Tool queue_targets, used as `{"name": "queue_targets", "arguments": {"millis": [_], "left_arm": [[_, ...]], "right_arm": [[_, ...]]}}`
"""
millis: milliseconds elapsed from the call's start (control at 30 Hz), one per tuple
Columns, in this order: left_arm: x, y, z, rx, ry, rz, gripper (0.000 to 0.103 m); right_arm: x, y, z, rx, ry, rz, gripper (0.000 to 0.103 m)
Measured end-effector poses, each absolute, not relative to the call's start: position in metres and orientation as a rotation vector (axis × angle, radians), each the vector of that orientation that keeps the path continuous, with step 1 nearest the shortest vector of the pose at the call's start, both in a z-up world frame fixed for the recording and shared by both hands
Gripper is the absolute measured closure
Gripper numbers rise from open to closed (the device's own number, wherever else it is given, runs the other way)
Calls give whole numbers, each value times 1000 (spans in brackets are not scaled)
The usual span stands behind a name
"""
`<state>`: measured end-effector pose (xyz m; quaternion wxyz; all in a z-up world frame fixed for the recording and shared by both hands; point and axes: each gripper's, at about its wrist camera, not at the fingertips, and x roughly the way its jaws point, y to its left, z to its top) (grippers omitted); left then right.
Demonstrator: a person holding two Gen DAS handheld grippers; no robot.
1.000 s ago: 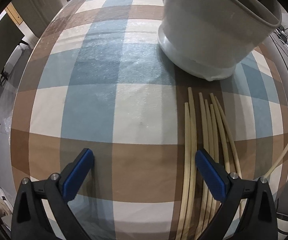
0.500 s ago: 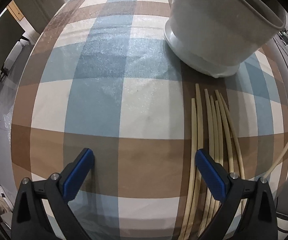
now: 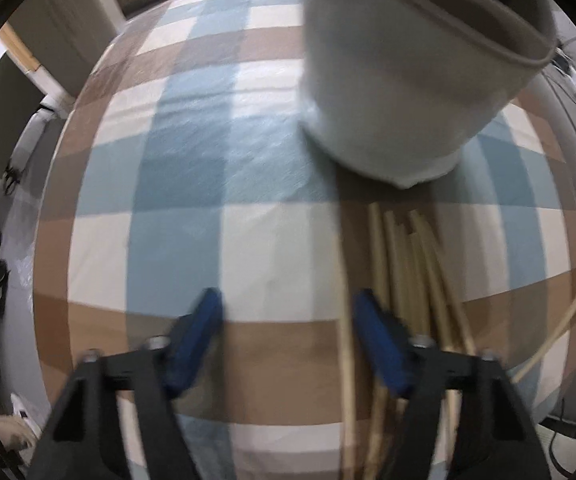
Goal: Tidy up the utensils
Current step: 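Close the left tool on a chopstick while the right tool holds its chopsticks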
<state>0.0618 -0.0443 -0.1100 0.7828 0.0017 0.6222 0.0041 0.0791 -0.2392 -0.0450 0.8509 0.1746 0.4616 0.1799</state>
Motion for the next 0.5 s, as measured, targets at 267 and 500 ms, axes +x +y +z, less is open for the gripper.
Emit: {"name": "queue_targets", "arguments": {"millis": [267, 500], "left_arm": [[76, -56, -108, -13, 1332, -16, 99], [73, -75, -99, -59, 1293, -77, 103]], "right_arm": [[79, -239, -44, 355, 973, 384, 99], [79, -238, -44, 338, 974, 382, 99]]}}
